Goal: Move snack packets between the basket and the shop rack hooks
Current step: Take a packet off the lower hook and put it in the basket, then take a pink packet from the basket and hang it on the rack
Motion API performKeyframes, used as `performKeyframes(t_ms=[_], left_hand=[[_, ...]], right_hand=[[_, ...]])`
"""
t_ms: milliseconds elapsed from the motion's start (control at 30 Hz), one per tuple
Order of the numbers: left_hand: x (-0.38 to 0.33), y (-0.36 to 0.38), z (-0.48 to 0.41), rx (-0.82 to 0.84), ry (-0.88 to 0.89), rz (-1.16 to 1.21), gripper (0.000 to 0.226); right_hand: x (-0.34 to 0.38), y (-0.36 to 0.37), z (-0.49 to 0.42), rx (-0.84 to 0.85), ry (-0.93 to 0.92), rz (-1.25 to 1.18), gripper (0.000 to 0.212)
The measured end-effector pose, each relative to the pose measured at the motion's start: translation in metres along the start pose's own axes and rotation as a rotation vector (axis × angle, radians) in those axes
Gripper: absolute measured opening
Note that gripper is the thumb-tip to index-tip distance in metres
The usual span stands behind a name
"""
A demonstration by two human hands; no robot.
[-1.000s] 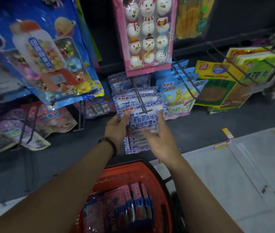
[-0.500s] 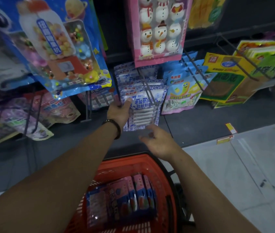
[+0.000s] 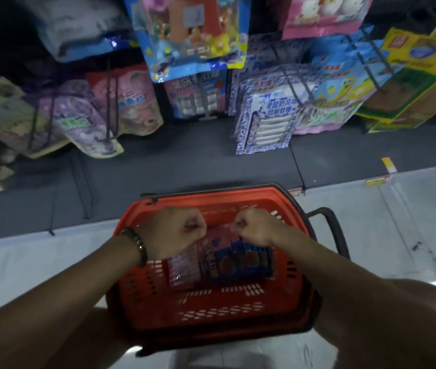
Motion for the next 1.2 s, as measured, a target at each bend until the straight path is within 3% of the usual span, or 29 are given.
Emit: performKeyframes(t_ms=[133, 200, 267, 400, 567, 667, 733, 867, 1033, 1133, 1200], left_hand=[[0.042, 0.018, 0.011, 0.070, -0.068, -0.041, 0.006], [0.041, 0.025, 0.007, 0.219, -0.064, -0.169, 0.019], [0.035, 0.026, 0.002, 0.303, -0.045, -0.248, 0.029], [0.046, 0.017, -0.011, 0.167, 0.006, -0.171, 0.020], [0.059, 0.009, -0.022, 0.234, -0.102, -0.353, 0.030], [0.062, 0.012, -0.028, 0.291, -0.124, -0.325, 0.031], [0.059, 0.016, -0.031, 0.335, -0.133, -0.291, 0.031], [0.062, 0.019, -0.034, 0.350, -0.151, -0.284, 0.030], [0.077, 0.016, -0.034, 0.289, -0.182, -0.217, 0.024], [0.091, 0.016, -0.031, 0.253, -0.196, -0.216, 0.020], [0.096, 0.016, -0.025, 0.206, -0.224, -0.175, 0.027]], right_hand=[[-0.010, 0.063, -0.020, 0.136, 0.063, 0.106, 0.053], [-0.027, 0.101, -0.031, 0.157, 0.161, 0.052, 0.041], [-0.047, 0.132, -0.039, 0.073, 0.285, -0.093, 0.030], [-0.061, 0.166, -0.045, -0.090, 0.424, -0.437, 0.016], [-0.074, 0.196, -0.064, -0.160, 0.583, -0.615, 0.034], [-0.050, 0.185, -0.059, -0.116, 0.643, -0.718, 0.052], [-0.049, 0.191, -0.064, -0.078, 0.633, -0.708, 0.053], [-0.042, 0.201, -0.078, -0.043, 0.553, -0.617, 0.031], [-0.024, 0.191, -0.069, -0.020, 0.448, -0.551, 0.030], [-0.013, 0.170, -0.049, -0.026, 0.318, -0.646, 0.008], [-0.006, 0.148, -0.033, -0.012, 0.184, -0.686, 0.014]])
Point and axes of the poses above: each hand's wrist, its own z-axis away from the middle knuckle, its own y-axis out of the palm, x = y × z, the point moved 3 cm from there along -z, towards the middle knuckle, and after that the axes turned 6 degrees about -y, right-handed, at the moved point
